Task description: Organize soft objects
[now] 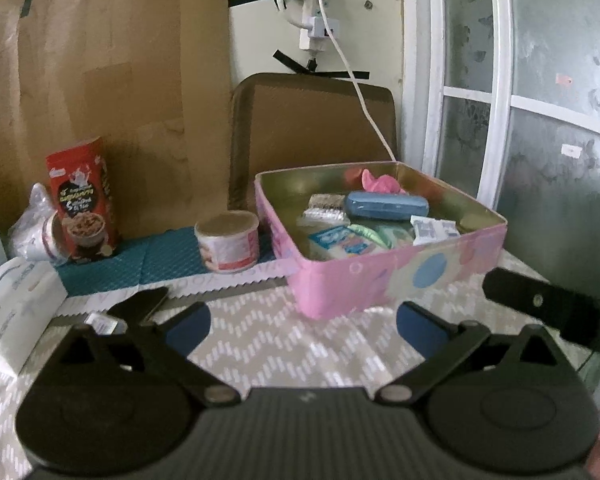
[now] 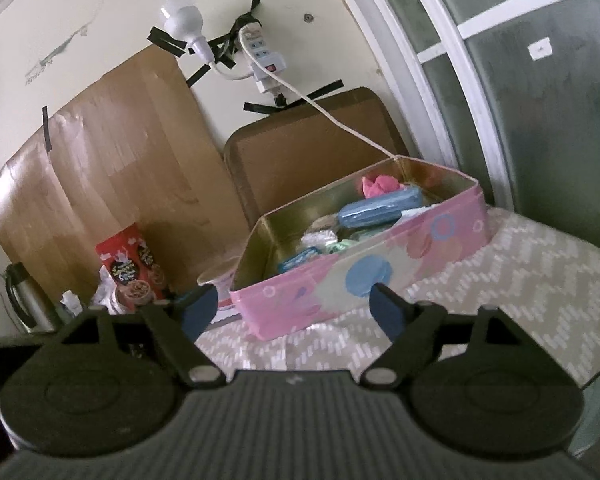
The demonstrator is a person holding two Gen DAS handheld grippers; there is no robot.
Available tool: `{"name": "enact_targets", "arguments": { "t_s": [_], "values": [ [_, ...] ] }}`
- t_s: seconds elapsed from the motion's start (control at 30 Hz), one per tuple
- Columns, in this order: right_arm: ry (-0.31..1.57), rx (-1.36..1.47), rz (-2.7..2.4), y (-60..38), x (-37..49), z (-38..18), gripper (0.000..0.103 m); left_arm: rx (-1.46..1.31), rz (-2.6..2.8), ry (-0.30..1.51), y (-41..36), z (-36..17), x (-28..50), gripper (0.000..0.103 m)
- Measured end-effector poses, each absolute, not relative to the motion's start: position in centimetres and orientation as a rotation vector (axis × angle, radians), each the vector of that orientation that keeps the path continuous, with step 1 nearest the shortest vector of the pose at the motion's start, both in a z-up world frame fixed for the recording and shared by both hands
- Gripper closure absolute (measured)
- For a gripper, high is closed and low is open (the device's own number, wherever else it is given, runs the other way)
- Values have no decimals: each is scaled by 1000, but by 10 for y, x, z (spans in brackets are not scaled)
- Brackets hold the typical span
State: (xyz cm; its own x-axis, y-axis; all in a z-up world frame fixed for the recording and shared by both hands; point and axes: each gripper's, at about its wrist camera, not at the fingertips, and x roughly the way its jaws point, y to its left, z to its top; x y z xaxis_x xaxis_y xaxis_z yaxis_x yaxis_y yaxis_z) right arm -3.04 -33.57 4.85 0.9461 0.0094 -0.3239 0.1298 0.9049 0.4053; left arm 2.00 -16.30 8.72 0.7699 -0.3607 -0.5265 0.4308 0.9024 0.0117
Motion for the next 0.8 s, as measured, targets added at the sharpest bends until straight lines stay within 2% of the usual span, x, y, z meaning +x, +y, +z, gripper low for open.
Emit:
{"name": "enact_targets", "arguments": {
  "t_s": [0.8],
  "values": [
    [394,399,-31,-297,-8,40,16,105,-336,623,-107,53,37,0]
  ]
}}
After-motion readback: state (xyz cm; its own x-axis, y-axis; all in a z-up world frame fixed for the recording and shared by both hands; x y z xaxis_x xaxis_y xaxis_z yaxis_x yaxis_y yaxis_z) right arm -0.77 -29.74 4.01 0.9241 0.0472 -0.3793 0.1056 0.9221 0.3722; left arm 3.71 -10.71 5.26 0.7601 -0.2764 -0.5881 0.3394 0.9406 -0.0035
